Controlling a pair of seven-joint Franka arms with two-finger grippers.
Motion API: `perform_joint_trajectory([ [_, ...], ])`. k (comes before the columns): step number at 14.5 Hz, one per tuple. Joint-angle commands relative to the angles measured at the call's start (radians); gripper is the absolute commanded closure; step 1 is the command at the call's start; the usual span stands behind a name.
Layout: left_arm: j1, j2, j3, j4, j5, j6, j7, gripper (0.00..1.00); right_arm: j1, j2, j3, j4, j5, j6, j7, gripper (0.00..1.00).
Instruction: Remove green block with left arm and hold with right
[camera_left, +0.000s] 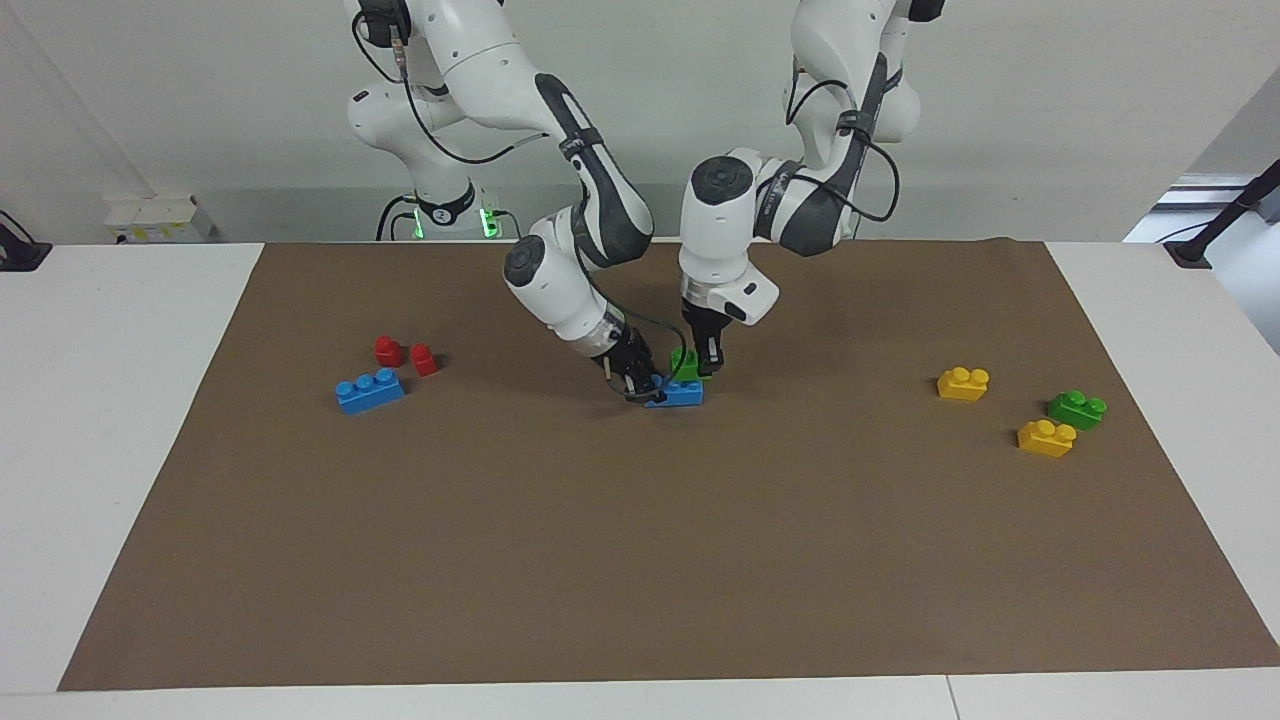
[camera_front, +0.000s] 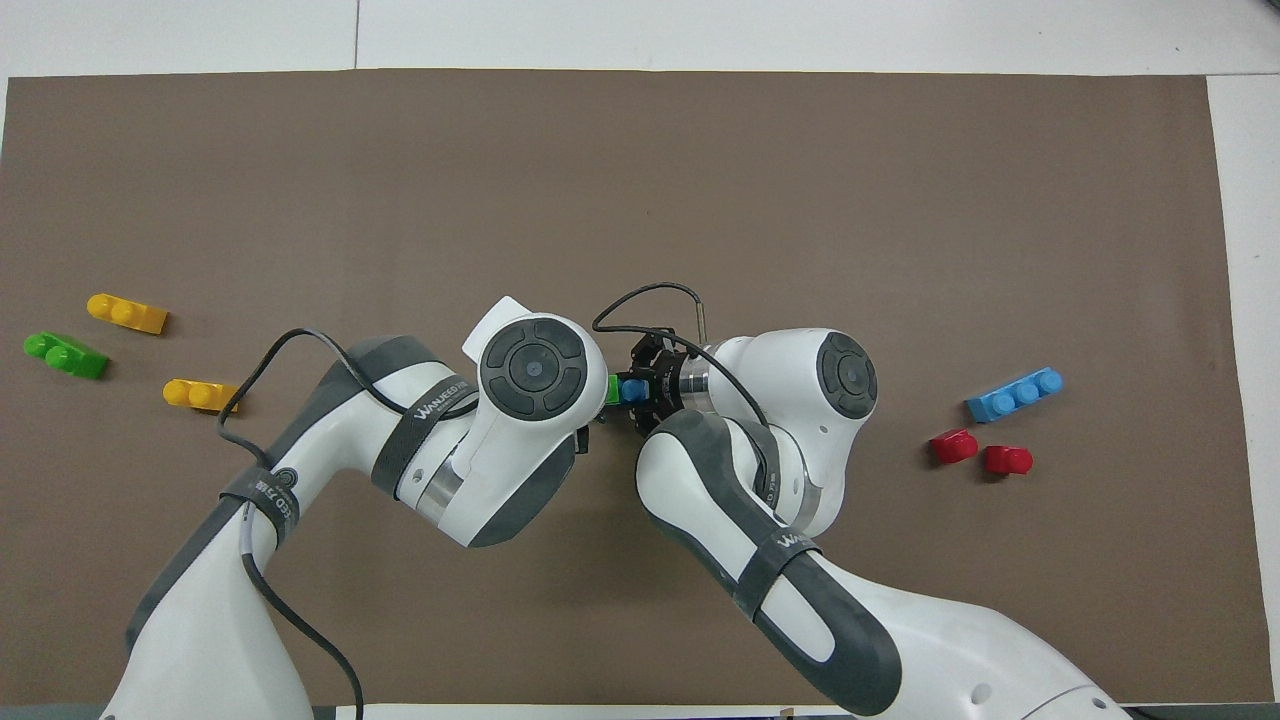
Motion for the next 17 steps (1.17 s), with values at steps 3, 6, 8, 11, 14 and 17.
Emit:
perform_joint_trajectory([
  [3,0.062,-0.086,0.004,-0.005,-0.016,-0.066,0.075,1.00,-0.057,-0.022,-0.002,0.033,0.021,-0.090,-0.039,1.00],
  [6,0.082,-0.091,0.015,-0.006,-0.022,-0.070,0.130,1.00,-0.178,-0.076,-0.007,0.064,-0.085,-0.230,-0.060,1.00],
  [8,0.146,-0.089,0.013,-0.009,-0.031,-0.060,0.222,1.00,-0.277,-0.102,-0.004,0.068,-0.170,-0.323,-0.141,1.00],
  [11,0.276,-0.084,0.013,-0.012,-0.079,-0.054,0.435,1.00,-0.472,-0.110,-0.007,0.073,-0.184,-0.488,-0.383,1.00],
  [14,0.407,-0.080,0.013,-0.015,-0.088,-0.051,0.624,1.00,-0.619,-0.116,-0.007,0.067,-0.248,-0.568,-0.525,1.00],
  [17,0.534,-0.072,0.013,-0.018,-0.092,-0.031,0.831,1.00,-0.696,-0.104,-0.007,0.038,-0.267,-0.585,-0.603,1.00],
])
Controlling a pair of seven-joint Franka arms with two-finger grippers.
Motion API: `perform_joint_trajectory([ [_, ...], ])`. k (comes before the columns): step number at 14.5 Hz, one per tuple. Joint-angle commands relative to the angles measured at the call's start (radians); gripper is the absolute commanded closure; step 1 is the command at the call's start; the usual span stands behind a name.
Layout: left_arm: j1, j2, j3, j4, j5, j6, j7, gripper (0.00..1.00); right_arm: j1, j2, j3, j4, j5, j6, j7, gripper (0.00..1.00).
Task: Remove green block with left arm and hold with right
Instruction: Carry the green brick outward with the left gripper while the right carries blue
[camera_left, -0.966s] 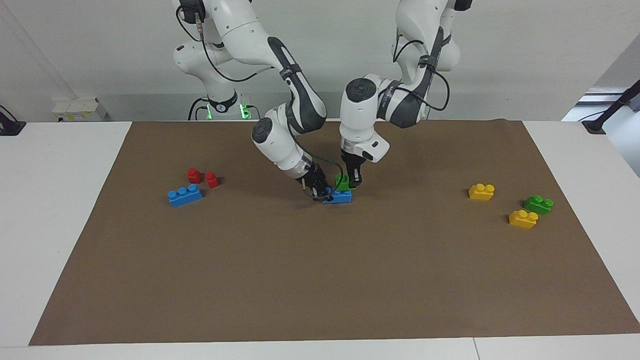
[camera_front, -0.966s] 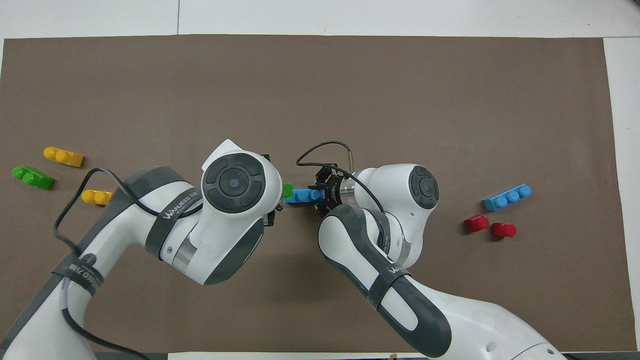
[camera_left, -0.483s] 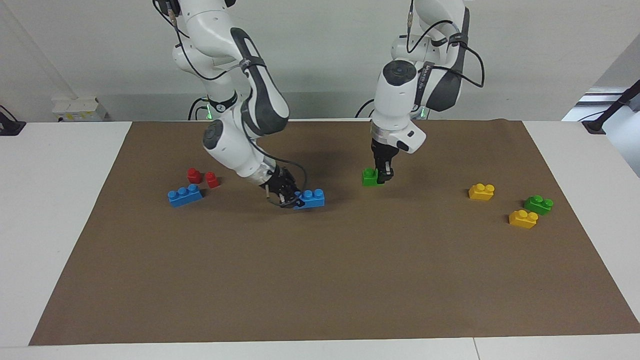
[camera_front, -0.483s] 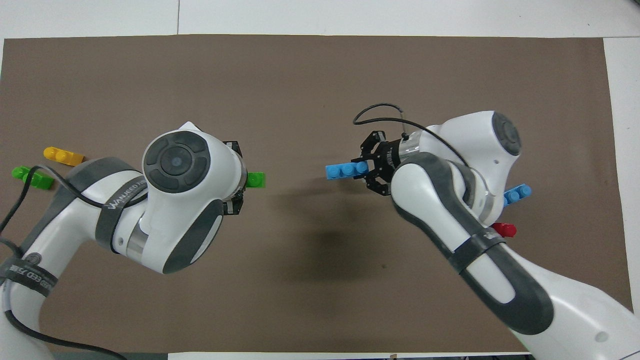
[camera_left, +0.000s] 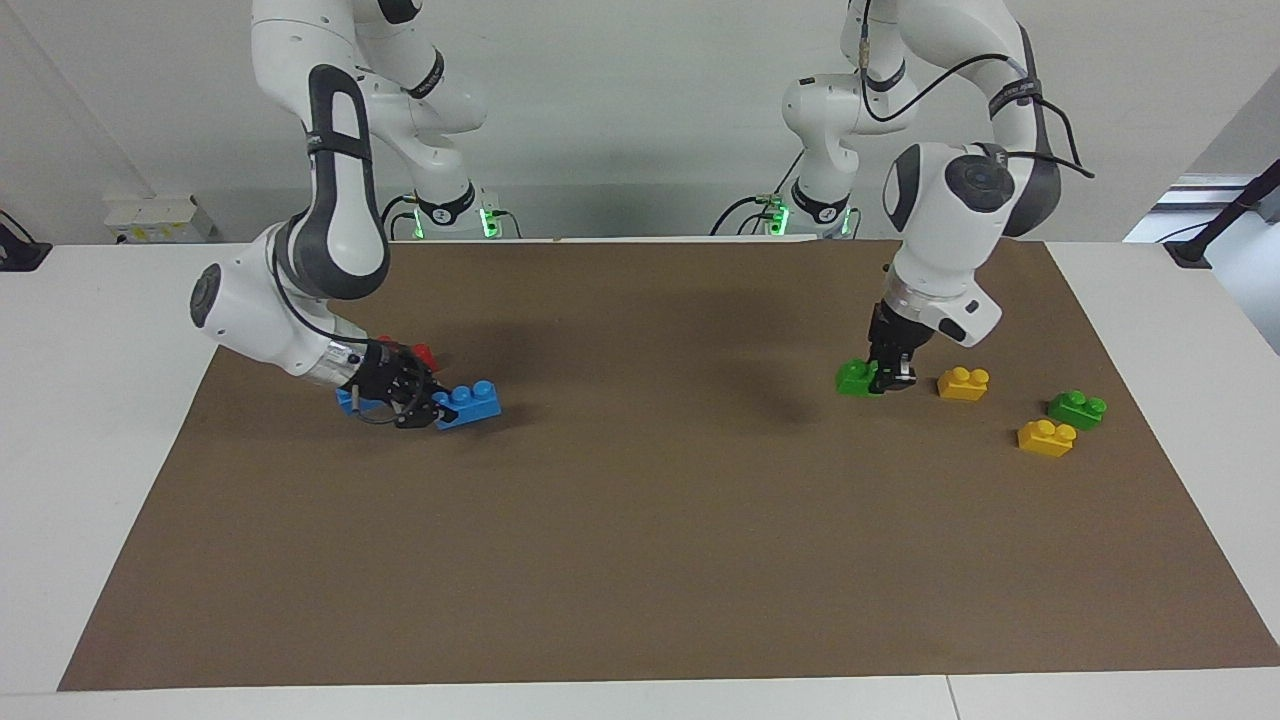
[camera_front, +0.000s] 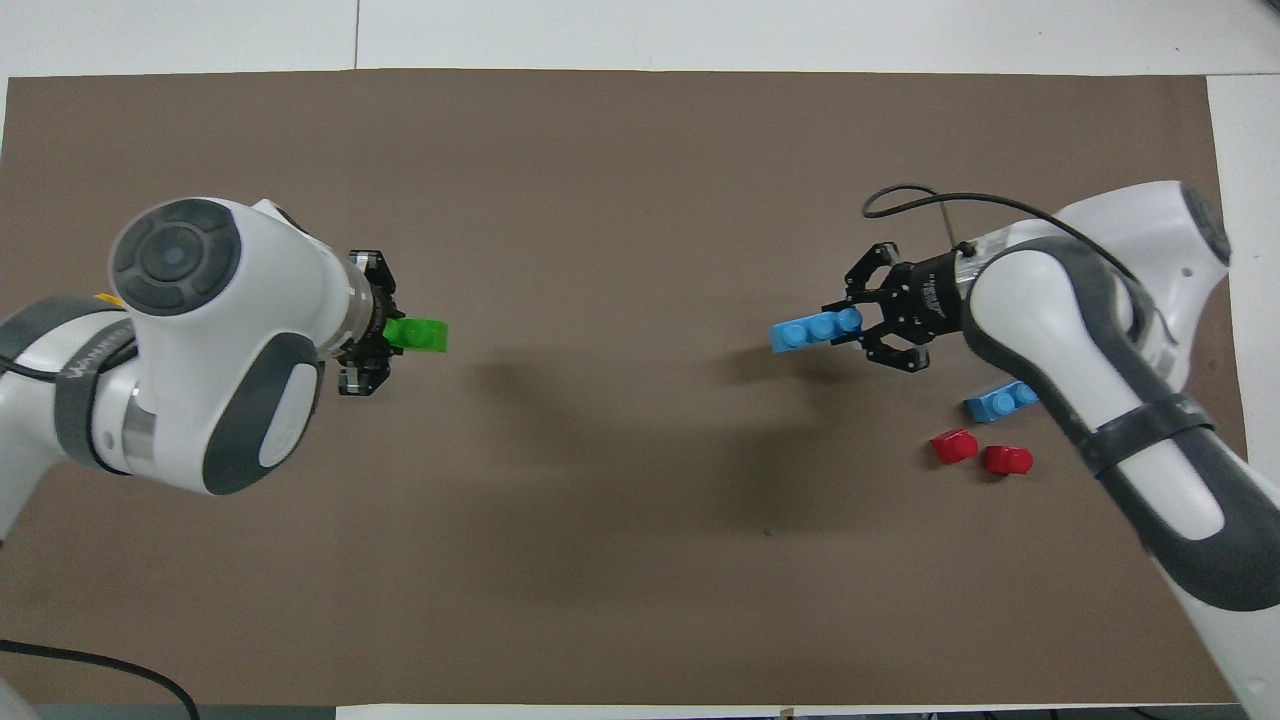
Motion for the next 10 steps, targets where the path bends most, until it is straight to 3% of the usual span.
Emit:
perform_joint_trajectory([
  [1,0.098,0.014,-0.009,-0.013,-0.029,0.041,0.178,1.00,-0.050,0.012,0.017,-0.022,-0.021,0.007,-0.061,1.00],
  [5,0.185,0.105,-0.009,-0.012,-0.029,0.155,0.382,1.00,-0.067,0.044,0.019,-0.015,-0.021,0.044,-0.075,1.00],
  [10,0.209,0.195,-0.007,0.026,-0.018,0.229,0.559,1.00,-0.072,0.073,0.017,-0.030,-0.019,0.088,-0.109,1.00],
])
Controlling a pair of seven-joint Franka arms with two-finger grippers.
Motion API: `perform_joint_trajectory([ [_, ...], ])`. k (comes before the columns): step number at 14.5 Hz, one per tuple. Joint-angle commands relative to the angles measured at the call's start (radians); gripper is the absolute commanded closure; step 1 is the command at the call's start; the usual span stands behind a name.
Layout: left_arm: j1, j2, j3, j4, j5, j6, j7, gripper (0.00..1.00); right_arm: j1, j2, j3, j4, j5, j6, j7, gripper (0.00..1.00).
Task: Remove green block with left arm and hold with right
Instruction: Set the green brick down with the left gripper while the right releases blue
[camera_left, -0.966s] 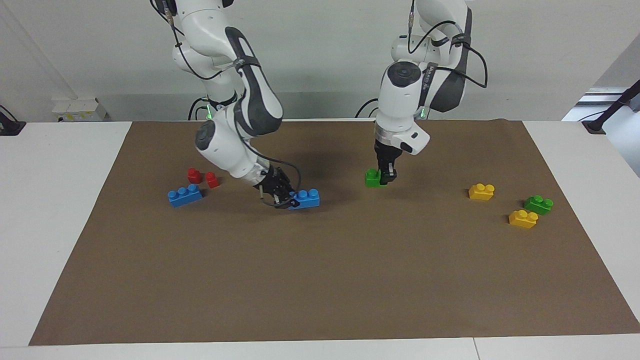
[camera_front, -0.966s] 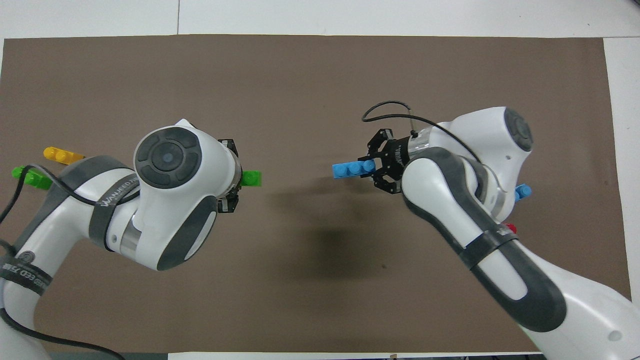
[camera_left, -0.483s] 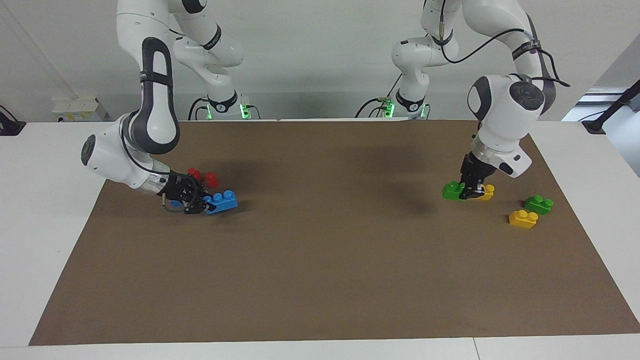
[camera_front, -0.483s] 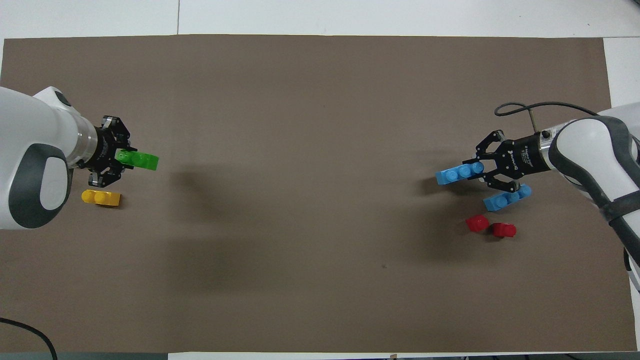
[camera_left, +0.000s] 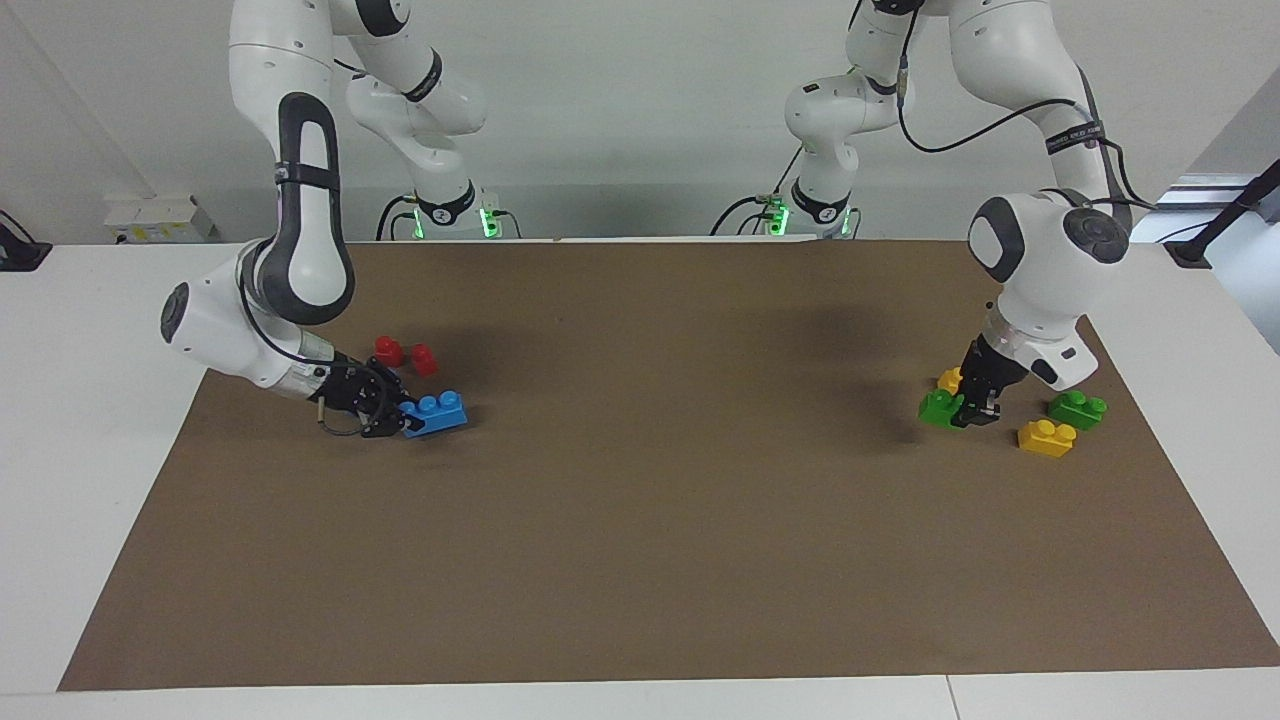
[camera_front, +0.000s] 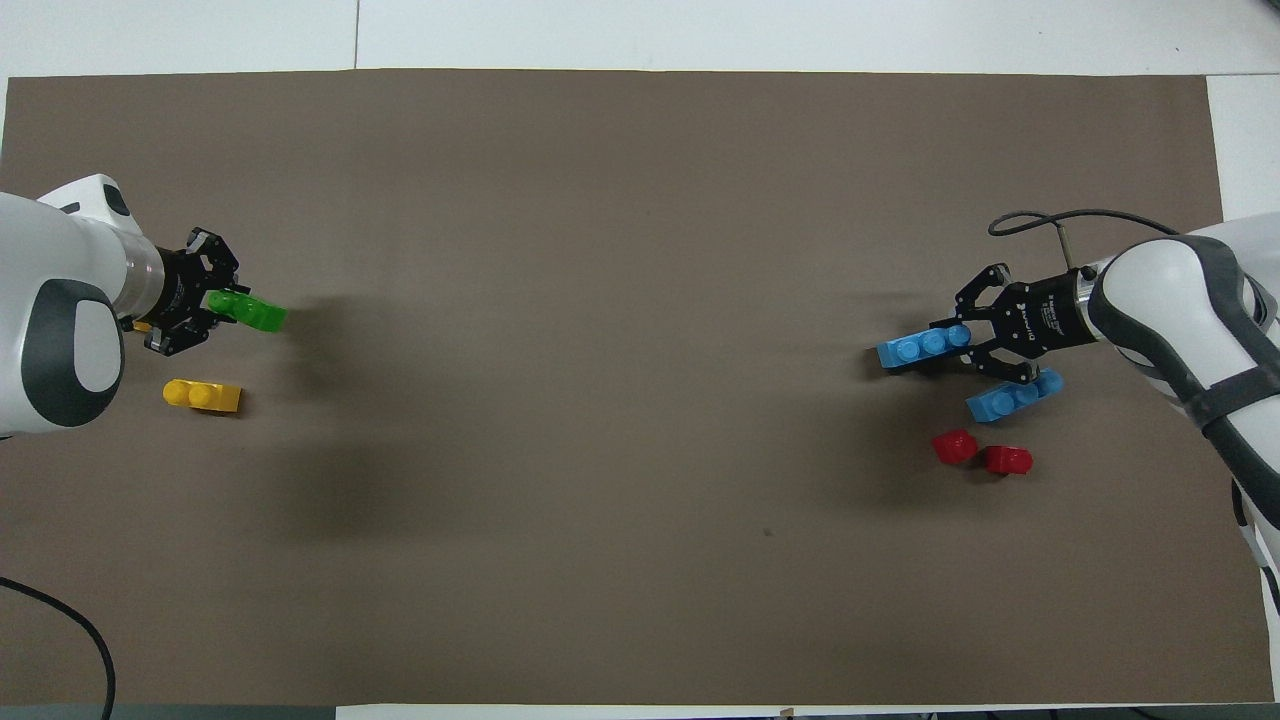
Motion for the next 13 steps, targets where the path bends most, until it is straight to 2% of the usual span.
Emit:
perform_joint_trajectory([
  [1,0.015,0.072,-0.008,0.055,0.007,0.032,0.069,1.00,-0.020,0.012,0.015,-0.022,-0.017,0.034,-0.032,1.00],
  [2,0.015,0.100,-0.008,0.078,0.036,0.033,0.072,1.00,-0.021,0.009,0.015,-0.026,-0.017,0.040,-0.032,1.00],
  [3,0.017,0.119,-0.008,0.089,0.081,0.035,0.077,1.00,-0.023,0.009,0.015,-0.029,-0.017,0.045,-0.035,0.93],
  [4,0.020,0.134,-0.008,0.092,0.114,0.036,0.083,1.00,-0.021,0.009,0.015,-0.027,-0.017,0.046,-0.034,0.47],
  [5,0.021,0.145,-0.008,0.103,0.134,0.041,0.086,1.00,-0.020,0.007,0.015,-0.027,-0.017,0.045,-0.031,0.15],
  [6,0.021,0.155,-0.008,0.112,0.141,0.041,0.088,1.00,-0.018,0.003,0.015,-0.024,-0.017,0.039,-0.026,0.04],
  [9,0.023,0.165,-0.007,0.115,0.141,0.058,0.088,1.00,-0.006,-0.062,0.014,0.026,-0.033,-0.038,0.017,0.00],
  [10,0.021,0.166,-0.007,0.117,0.141,0.062,0.098,1.00,0.000,-0.088,0.015,0.045,-0.090,-0.055,0.015,0.00],
  [11,0.020,0.166,-0.007,0.115,0.142,0.066,0.130,0.75,0.021,-0.118,0.015,0.062,-0.171,-0.060,0.002,0.00],
  [12,0.018,0.166,-0.007,0.117,0.142,0.064,0.149,0.01,0.034,-0.148,0.018,0.077,-0.241,-0.066,-0.017,0.00],
  [13,0.018,0.166,-0.007,0.117,0.142,0.064,0.151,0.00,0.046,-0.171,0.021,0.105,-0.297,-0.099,-0.056,0.00],
])
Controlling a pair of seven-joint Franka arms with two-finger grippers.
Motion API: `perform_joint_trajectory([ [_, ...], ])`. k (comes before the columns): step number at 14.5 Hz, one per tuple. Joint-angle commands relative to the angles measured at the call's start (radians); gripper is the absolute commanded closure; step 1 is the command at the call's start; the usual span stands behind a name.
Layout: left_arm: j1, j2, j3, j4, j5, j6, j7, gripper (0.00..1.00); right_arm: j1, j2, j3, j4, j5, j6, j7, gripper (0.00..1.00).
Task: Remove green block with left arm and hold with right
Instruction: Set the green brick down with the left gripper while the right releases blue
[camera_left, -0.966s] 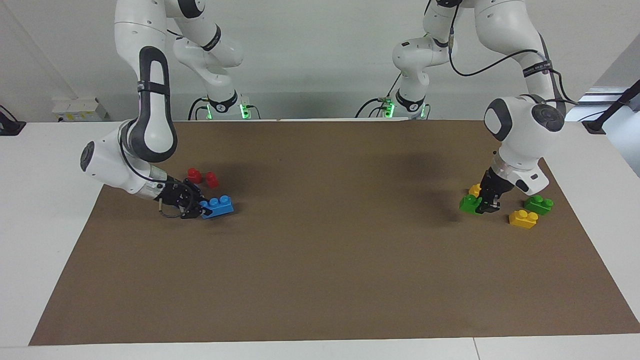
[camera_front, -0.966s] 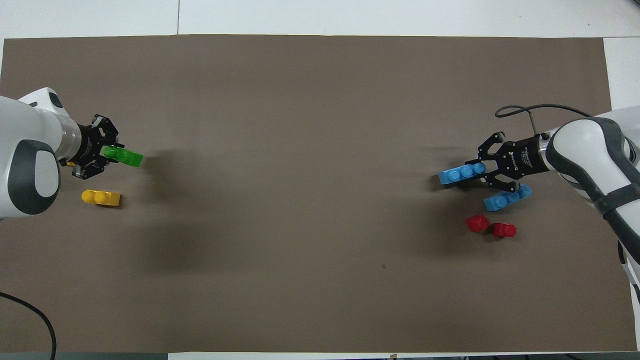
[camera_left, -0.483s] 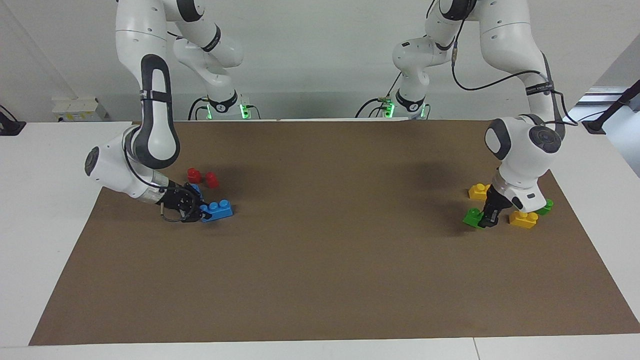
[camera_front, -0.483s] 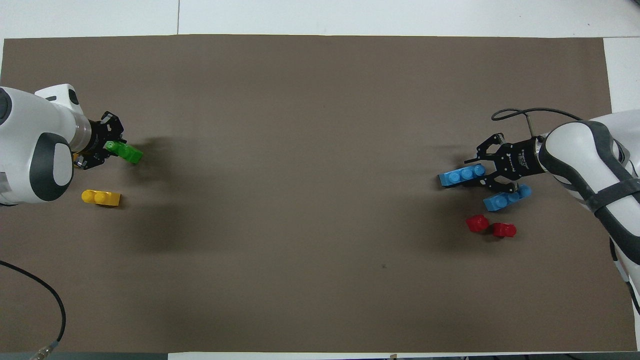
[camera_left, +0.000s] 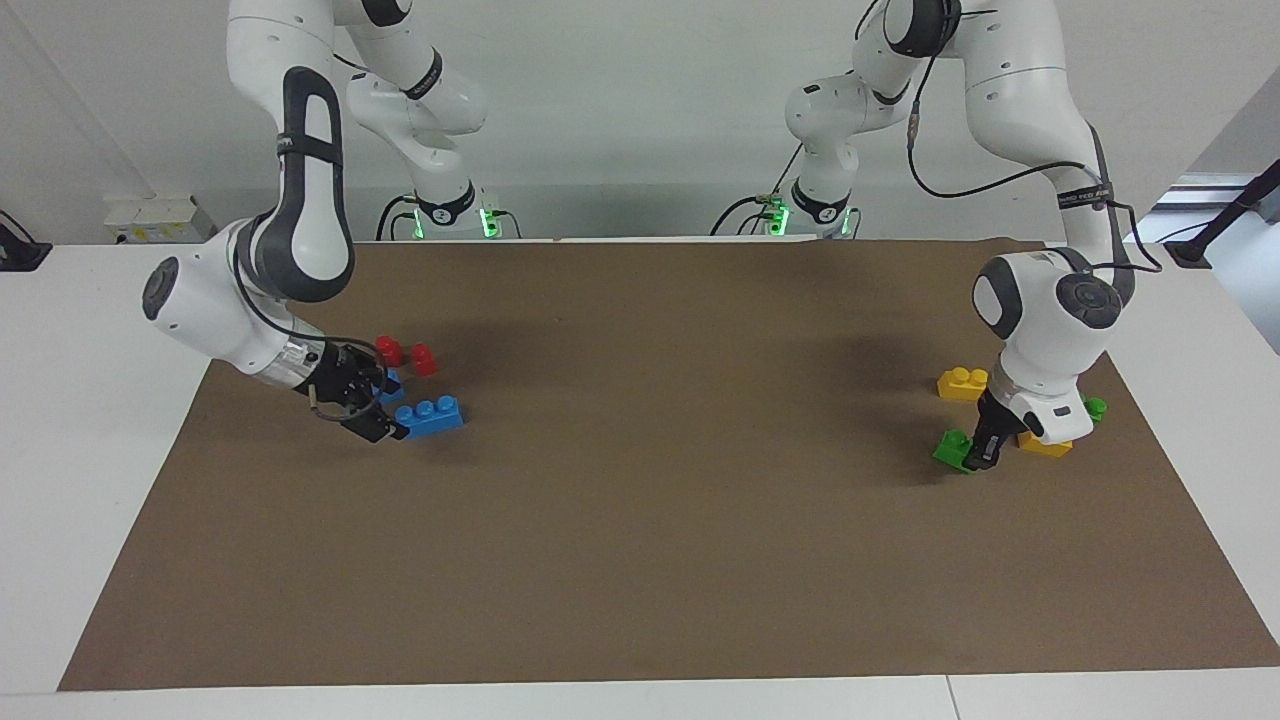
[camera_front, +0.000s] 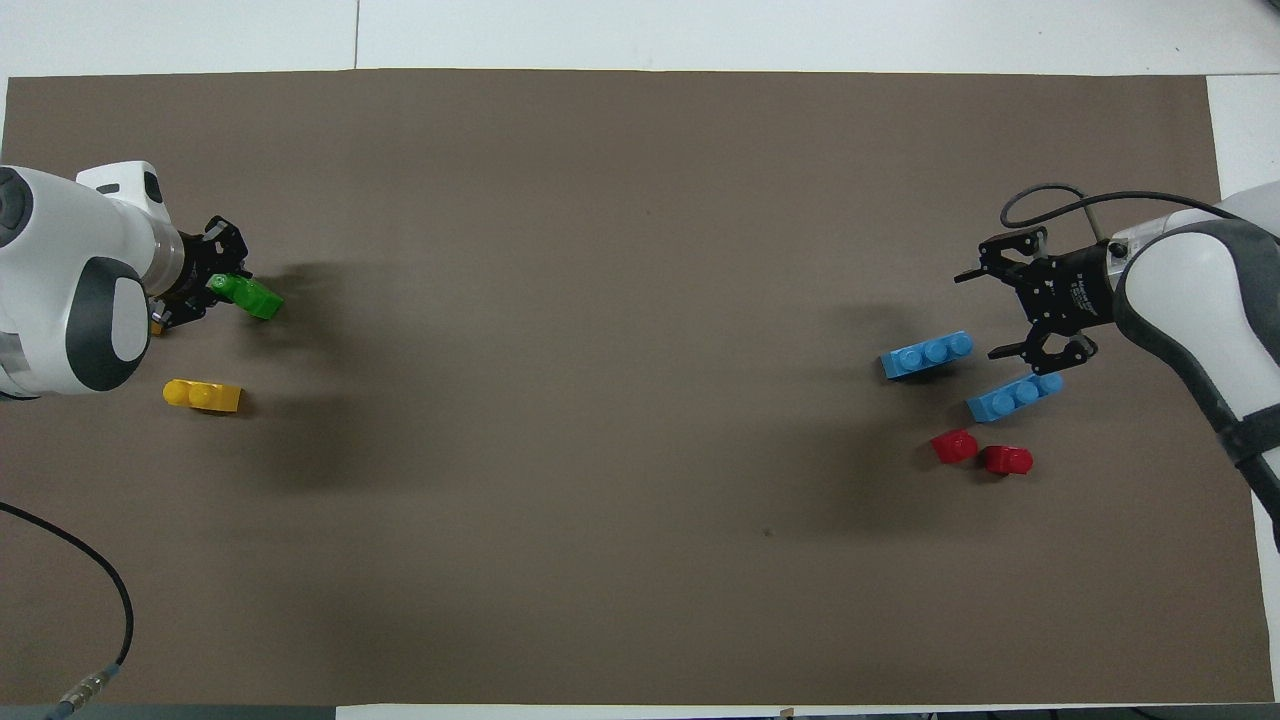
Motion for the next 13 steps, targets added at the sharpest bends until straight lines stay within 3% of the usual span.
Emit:
perform_joint_trajectory([
  [1,0.005,0.010,-0.007,0.014,0.020,0.013,0.031,0.00,0.028,-0.070,0.008,0.068,-0.137,-0.098,-0.101,0.00],
  [4,0.003,-0.030,-0.010,0.020,0.020,-0.012,0.040,0.00,0.031,-0.108,0.012,0.154,-0.215,-0.237,-0.350,0.00],
  [8,-0.013,-0.117,-0.019,0.046,0.020,-0.142,0.159,0.00,0.033,-0.179,0.067,0.238,-0.328,-0.383,-0.595,0.00],
  [10,-0.015,-0.162,-0.024,0.075,0.020,-0.240,0.286,0.00,0.031,-0.168,0.116,0.324,-0.384,-0.469,-0.652,0.00],
  [13,-0.015,-0.240,-0.036,0.086,0.011,-0.361,0.489,0.00,0.031,-0.161,0.120,0.353,-0.387,-0.469,-0.656,0.00],
])
